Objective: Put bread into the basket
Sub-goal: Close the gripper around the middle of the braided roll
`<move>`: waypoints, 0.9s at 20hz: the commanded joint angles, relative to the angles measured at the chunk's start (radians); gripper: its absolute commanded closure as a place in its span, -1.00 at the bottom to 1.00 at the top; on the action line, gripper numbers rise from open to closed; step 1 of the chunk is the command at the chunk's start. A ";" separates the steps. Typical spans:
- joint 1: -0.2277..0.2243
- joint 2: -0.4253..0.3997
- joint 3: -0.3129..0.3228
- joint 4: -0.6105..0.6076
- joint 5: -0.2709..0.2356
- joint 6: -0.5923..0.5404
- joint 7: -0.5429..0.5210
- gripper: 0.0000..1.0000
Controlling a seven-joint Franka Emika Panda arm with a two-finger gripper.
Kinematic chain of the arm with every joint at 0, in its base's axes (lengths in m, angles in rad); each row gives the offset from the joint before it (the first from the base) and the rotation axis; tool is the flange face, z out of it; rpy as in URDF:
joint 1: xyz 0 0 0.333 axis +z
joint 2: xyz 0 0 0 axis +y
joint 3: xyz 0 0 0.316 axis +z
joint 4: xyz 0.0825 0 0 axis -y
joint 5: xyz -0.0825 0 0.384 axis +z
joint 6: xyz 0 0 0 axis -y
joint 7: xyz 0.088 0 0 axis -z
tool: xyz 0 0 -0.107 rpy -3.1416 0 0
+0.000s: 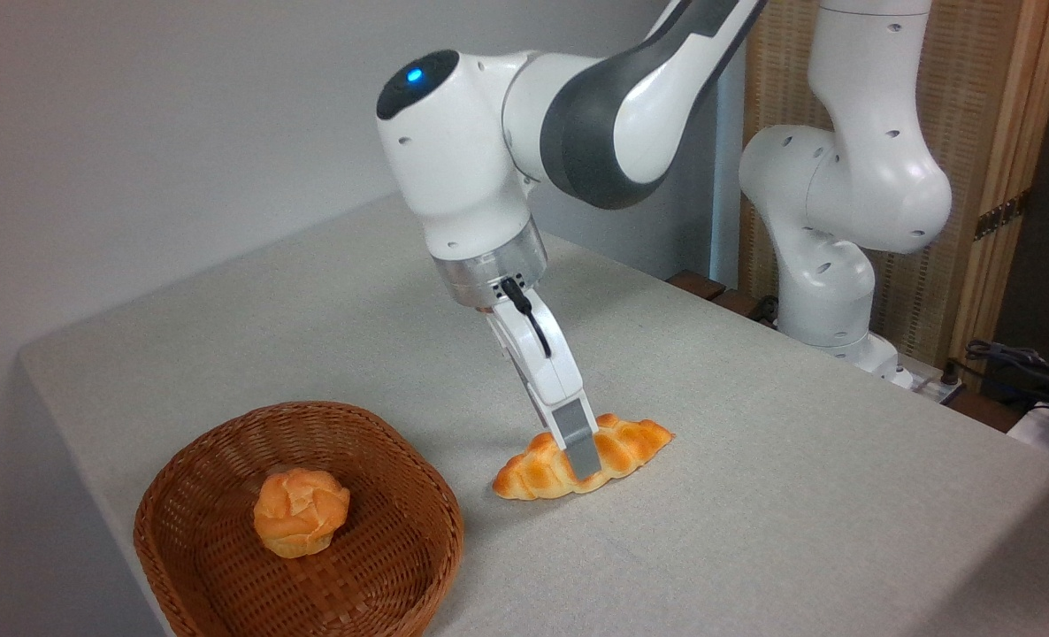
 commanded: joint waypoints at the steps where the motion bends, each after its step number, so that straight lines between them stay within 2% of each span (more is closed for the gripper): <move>1: -0.006 -0.020 0.002 -0.041 0.034 0.030 0.024 -1.00; 6: -0.006 -0.019 0.002 -0.055 0.035 0.044 0.024 -0.97; 10: -0.008 -0.016 -0.001 -0.068 0.035 0.046 0.041 -0.49; 14: -0.008 -0.016 -0.001 -0.070 0.034 0.046 0.050 0.24; 18: -0.008 -0.016 -0.001 -0.068 0.034 0.046 0.050 0.45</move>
